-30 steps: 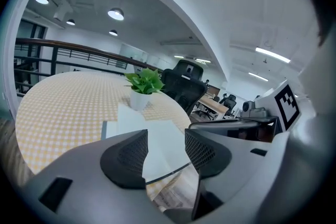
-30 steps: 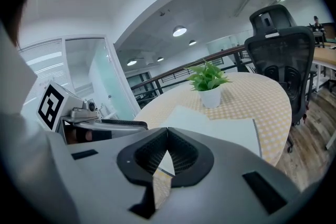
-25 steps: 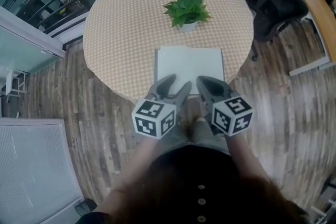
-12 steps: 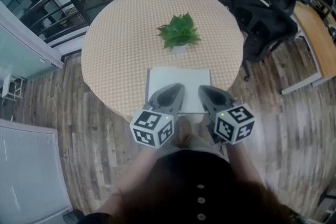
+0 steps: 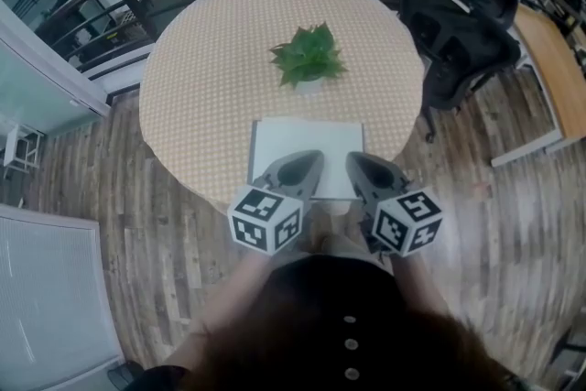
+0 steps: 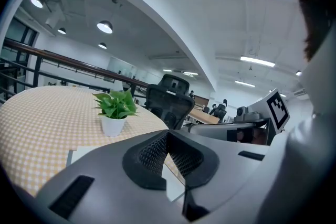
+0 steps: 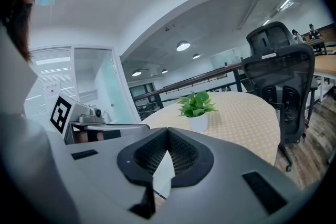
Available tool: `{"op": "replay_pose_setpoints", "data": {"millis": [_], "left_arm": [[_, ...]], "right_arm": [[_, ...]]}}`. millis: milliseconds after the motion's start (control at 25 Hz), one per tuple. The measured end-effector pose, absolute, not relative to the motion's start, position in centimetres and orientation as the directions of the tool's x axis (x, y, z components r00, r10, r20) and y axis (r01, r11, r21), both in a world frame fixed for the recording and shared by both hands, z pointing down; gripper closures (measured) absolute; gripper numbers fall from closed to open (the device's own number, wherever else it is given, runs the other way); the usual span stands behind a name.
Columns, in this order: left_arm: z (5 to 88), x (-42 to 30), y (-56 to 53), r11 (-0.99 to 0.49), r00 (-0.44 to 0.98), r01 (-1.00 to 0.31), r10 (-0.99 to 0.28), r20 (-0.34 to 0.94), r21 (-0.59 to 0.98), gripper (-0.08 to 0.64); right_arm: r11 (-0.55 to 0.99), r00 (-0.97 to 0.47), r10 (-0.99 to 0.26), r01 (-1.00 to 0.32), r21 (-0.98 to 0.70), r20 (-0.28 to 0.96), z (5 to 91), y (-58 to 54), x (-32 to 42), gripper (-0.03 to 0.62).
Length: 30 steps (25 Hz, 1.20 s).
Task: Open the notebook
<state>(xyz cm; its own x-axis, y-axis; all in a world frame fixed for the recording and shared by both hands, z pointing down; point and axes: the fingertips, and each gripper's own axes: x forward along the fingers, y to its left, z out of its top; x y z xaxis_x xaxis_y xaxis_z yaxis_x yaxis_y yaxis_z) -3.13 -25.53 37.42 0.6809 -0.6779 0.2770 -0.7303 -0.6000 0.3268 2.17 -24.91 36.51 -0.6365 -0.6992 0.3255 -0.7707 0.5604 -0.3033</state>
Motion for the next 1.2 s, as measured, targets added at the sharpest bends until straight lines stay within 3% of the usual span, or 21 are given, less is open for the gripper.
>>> {"op": "replay_pose_setpoints", "data": {"millis": [1200], "left_arm": [[39.9, -2.2, -24.6, -0.589, 0.69, -0.724, -0.629, 0.359, 0.359, 0.549]], "right_arm": [[0.589, -0.635, -0.652, -0.768, -0.252, 0.414, 39.3, -24.5, 1.9, 0.581]]}}
